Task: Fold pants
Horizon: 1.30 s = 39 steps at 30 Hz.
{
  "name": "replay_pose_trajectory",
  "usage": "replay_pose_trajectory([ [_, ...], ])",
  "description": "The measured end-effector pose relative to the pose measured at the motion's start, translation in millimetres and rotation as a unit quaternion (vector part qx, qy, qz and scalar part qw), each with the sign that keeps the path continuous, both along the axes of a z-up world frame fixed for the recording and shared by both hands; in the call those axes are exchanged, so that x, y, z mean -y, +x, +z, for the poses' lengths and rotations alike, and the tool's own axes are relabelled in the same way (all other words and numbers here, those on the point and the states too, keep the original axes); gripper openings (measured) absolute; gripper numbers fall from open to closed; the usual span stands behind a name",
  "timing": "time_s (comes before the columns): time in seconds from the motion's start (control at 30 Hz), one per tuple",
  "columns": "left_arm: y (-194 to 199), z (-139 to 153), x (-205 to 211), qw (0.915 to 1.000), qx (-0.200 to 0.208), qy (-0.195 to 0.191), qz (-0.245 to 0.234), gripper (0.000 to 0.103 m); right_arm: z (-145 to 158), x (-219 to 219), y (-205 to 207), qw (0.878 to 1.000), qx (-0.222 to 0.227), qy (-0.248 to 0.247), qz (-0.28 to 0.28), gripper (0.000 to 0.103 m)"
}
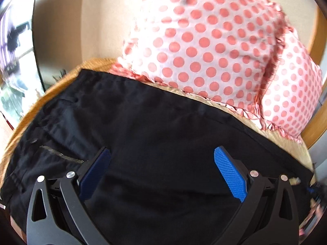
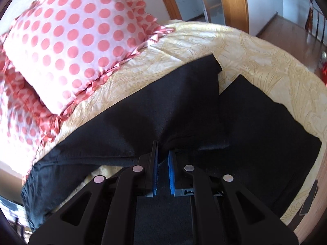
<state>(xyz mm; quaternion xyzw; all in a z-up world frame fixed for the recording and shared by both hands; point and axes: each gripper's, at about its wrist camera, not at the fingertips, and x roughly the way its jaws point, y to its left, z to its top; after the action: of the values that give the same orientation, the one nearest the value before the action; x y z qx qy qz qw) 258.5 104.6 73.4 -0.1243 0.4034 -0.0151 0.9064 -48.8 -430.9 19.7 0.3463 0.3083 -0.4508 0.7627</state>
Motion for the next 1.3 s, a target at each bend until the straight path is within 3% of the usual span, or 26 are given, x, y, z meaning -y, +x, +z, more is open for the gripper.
replay_pose_trajectory([
  [0.07,38,-3,-2,0.9988,-0.038,-0.03,0.003,0.101,3,-4,-1,1.0,-0.001,-0.008,0.004,0.009],
  [0.2,104,-14,1,0.9956,-0.077,-0.039,0.036,0.1,6,-8,-8,1.0,-0.001,-0.015,0.003,0.009],
  [0.37,176,-47,-6,0.9773,-0.168,-0.088,0.095,0.088,6,-12,-22,1.0,-0.003,-0.022,-0.01,0.009],
  [0.47,194,-61,-7,0.9706,-0.19,-0.084,0.121,0.083,1,-12,-28,1.0,0.0,-0.012,-0.011,0.009],
  [0.6,204,-65,-5,0.9687,-0.197,-0.071,0.134,0.082,-4,-10,-31,1.0,-0.004,-0.009,-0.009,0.009],
  [0.77,226,-67,-7,0.96,-0.216,-0.045,0.172,0.07,-6,-11,-30,1.0,-0.009,-0.015,-0.005,0.009],
  [0.8,227,-67,-6,0.9592,-0.216,-0.04,0.178,0.063,-6,-11,-31,1.0,-0.008,-0.016,-0.004,0.009],
  [0.9,224,-65,-6,0.9639,-0.203,-0.056,0.163,0.009,-4,-10,-31,1.0,-0.005,-0.018,-0.003,0.009],
  [1.1,163,-32,-18,0.9787,-0.125,-0.083,0.14,0.006,10,-12,-34,0.999,0.006,-0.037,0.005,0.009],
  [1.3,54,9,-35,0.9852,-0.044,-0.117,0.117,0.006,25,-12,-45,0.998,0.015,-0.056,0.001,0.009],
])
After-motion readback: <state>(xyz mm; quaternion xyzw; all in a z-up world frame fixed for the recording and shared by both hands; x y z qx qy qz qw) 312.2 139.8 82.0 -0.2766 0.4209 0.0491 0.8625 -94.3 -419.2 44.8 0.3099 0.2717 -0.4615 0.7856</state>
